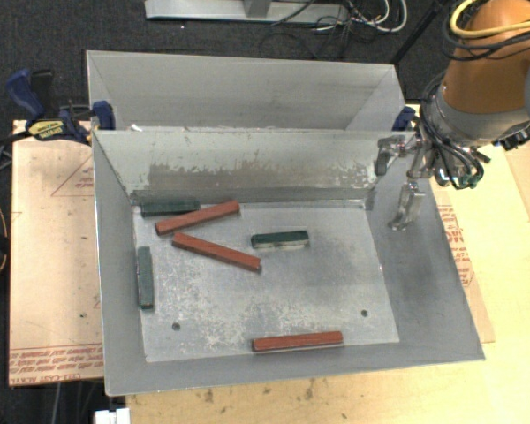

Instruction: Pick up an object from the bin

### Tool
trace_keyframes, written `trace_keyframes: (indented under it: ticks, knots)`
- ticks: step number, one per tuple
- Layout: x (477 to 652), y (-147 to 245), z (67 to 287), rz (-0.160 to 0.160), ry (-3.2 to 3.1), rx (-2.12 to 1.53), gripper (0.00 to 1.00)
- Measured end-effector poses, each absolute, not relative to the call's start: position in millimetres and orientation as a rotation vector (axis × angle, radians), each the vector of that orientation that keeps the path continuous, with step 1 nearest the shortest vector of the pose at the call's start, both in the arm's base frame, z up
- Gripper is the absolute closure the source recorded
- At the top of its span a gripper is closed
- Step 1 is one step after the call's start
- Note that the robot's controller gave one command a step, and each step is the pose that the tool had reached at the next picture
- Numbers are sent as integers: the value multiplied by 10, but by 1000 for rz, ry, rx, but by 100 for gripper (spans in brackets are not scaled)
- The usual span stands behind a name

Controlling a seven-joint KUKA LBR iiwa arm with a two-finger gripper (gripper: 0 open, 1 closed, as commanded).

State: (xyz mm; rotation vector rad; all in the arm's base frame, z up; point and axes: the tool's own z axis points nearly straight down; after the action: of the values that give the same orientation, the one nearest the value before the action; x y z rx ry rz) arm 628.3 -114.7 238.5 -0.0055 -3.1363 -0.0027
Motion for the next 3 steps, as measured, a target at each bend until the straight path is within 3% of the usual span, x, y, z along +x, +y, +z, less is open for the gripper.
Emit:
trace_keyframes:
  ticks: [1, 2, 3]
  knots:
    - [6296, -1142, 2437, -1, -3144, -2, 0]
    - [6091, -681, 1884, 1, -3148, -24, 0]
    - [6346, -472, 1334, -1, -3148, 99, 0]
